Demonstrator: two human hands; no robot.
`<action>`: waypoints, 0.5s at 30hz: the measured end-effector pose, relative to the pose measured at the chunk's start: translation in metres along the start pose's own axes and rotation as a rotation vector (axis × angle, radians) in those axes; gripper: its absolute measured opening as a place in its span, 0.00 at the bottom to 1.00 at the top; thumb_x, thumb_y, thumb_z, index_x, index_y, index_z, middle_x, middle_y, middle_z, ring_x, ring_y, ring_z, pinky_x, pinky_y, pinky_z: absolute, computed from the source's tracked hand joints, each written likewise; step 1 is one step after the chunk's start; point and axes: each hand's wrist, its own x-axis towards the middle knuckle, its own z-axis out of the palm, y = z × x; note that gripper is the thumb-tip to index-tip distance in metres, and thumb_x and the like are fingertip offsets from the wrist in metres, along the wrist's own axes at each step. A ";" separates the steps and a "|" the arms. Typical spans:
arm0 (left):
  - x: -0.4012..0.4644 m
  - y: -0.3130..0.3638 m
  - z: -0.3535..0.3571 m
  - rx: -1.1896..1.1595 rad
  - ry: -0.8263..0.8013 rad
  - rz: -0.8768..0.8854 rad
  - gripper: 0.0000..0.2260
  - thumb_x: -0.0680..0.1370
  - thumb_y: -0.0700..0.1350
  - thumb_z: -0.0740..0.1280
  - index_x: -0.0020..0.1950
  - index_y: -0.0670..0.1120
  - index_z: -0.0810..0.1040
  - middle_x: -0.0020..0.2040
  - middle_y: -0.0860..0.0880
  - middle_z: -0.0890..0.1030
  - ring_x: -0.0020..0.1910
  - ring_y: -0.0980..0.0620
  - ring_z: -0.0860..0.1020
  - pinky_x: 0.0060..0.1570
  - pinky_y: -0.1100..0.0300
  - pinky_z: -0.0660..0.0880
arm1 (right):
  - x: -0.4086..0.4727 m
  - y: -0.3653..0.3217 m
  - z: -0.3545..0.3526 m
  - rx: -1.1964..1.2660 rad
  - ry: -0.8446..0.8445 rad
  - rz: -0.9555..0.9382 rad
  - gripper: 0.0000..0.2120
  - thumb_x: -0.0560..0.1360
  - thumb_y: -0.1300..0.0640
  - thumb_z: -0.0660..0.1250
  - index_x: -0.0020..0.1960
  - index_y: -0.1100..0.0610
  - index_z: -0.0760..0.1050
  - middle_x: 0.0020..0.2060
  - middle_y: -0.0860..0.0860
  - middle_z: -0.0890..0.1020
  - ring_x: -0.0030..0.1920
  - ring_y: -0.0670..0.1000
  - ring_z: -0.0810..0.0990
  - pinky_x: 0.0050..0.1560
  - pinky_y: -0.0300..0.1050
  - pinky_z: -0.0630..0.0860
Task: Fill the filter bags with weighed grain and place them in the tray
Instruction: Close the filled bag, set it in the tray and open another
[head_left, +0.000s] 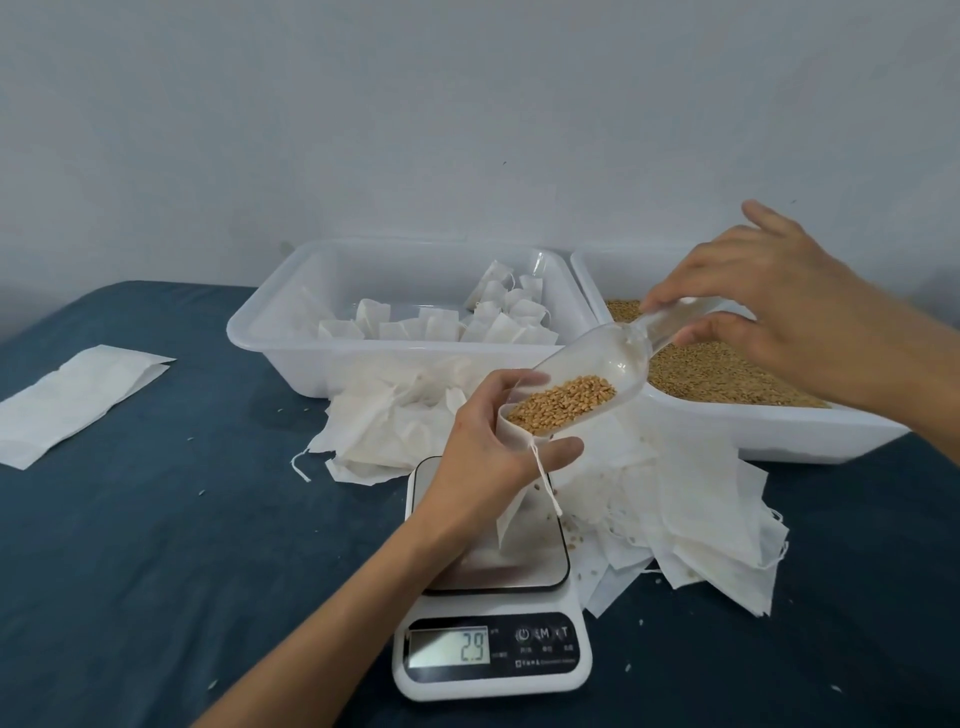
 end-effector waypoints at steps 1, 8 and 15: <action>0.000 0.001 0.000 0.001 -0.002 0.000 0.24 0.72 0.36 0.80 0.64 0.51 0.78 0.61 0.52 0.80 0.49 0.55 0.86 0.47 0.66 0.79 | 0.000 0.000 0.000 0.000 -0.001 0.000 0.13 0.74 0.58 0.74 0.58 0.51 0.83 0.50 0.48 0.83 0.57 0.56 0.78 0.79 0.57 0.48; 0.000 0.001 0.000 -0.001 -0.002 0.010 0.26 0.70 0.38 0.81 0.64 0.51 0.79 0.61 0.52 0.79 0.52 0.62 0.84 0.49 0.68 0.78 | 0.001 0.000 0.000 -0.012 -0.005 0.004 0.13 0.74 0.56 0.73 0.58 0.51 0.83 0.49 0.48 0.83 0.57 0.56 0.78 0.79 0.57 0.48; 0.000 -0.001 0.000 0.013 -0.011 0.017 0.26 0.71 0.36 0.81 0.65 0.51 0.78 0.60 0.56 0.80 0.49 0.62 0.85 0.45 0.72 0.77 | 0.001 -0.001 0.000 -0.020 -0.002 0.002 0.14 0.73 0.57 0.74 0.59 0.51 0.83 0.50 0.49 0.83 0.57 0.56 0.77 0.78 0.58 0.48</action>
